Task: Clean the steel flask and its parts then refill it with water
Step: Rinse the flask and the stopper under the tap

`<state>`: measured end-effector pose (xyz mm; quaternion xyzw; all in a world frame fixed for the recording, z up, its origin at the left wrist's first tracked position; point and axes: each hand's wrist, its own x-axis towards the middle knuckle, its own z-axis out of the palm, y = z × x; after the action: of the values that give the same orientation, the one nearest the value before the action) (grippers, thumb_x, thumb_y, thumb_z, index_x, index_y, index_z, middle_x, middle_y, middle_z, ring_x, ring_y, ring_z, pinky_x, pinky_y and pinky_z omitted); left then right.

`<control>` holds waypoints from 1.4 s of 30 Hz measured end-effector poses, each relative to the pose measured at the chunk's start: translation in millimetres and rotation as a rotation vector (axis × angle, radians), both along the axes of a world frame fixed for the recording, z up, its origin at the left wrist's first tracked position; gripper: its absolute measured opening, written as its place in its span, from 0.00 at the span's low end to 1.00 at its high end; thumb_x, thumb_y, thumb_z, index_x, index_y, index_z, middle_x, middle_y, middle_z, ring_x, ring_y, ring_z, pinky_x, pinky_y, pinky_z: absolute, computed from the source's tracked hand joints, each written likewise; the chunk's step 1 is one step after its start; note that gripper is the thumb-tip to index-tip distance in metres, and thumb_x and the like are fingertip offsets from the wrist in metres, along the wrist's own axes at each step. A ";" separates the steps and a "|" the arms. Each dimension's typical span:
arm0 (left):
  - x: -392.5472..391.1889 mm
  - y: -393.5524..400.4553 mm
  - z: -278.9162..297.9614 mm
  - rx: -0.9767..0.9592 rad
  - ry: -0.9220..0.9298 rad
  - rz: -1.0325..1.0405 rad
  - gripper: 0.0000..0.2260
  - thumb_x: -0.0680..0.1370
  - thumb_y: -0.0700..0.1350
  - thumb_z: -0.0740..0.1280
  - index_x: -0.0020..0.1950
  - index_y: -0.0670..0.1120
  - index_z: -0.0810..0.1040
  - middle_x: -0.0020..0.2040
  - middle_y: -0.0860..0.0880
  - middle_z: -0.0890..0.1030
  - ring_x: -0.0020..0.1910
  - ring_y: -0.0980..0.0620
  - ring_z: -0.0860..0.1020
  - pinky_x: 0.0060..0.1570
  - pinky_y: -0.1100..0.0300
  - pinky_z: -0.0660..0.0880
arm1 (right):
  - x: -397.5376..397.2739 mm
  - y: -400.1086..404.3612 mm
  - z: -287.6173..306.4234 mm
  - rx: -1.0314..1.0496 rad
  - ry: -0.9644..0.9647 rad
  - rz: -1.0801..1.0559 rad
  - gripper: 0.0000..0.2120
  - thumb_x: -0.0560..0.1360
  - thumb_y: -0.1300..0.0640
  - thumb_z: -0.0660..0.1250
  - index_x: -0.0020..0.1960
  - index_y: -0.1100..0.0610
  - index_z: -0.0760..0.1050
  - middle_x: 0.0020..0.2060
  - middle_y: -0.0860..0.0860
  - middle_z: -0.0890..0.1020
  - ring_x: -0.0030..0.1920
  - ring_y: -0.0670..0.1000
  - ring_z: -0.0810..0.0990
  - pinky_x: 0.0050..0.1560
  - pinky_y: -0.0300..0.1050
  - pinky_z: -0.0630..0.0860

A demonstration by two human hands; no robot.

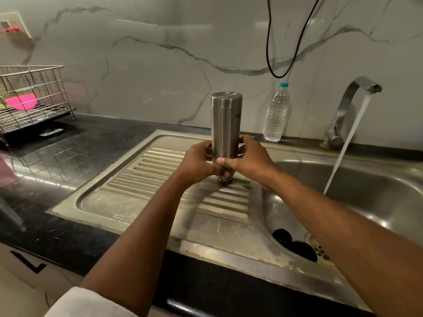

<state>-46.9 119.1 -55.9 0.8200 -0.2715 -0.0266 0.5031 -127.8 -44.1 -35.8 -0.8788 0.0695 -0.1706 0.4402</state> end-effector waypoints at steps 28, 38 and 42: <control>-131.8 -82.9 -6.8 0.144 -0.064 -0.038 0.14 0.68 0.51 0.84 0.49 0.52 0.85 0.41 0.55 0.85 0.36 0.64 0.81 0.42 0.67 0.76 | -133.7 -105.7 -74.8 -0.628 0.877 0.009 0.27 0.68 0.42 0.81 0.60 0.56 0.79 0.54 0.52 0.81 0.51 0.51 0.79 0.53 0.49 0.82; -112.2 -132.6 -20.6 0.274 -0.046 -0.137 0.16 0.69 0.51 0.83 0.51 0.50 0.84 0.43 0.54 0.85 0.42 0.59 0.82 0.44 0.63 0.76 | -115.4 -91.8 -93.5 -0.547 1.037 0.136 0.15 0.74 0.51 0.77 0.39 0.55 0.73 0.37 0.51 0.79 0.34 0.48 0.79 0.31 0.41 0.76; -111.2 -136.0 -19.7 0.292 -0.033 -0.145 0.17 0.68 0.53 0.84 0.52 0.51 0.83 0.43 0.54 0.85 0.43 0.58 0.82 0.46 0.62 0.77 | -124.0 -99.1 -79.5 -0.528 1.108 0.128 0.17 0.73 0.47 0.77 0.42 0.58 0.75 0.39 0.54 0.81 0.34 0.52 0.82 0.40 0.46 0.83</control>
<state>-158.0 -16.9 -75.6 0.8630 -0.3313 -0.0886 0.3709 -251.8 -143.2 -115.2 -0.9185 0.1905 0.3267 0.1153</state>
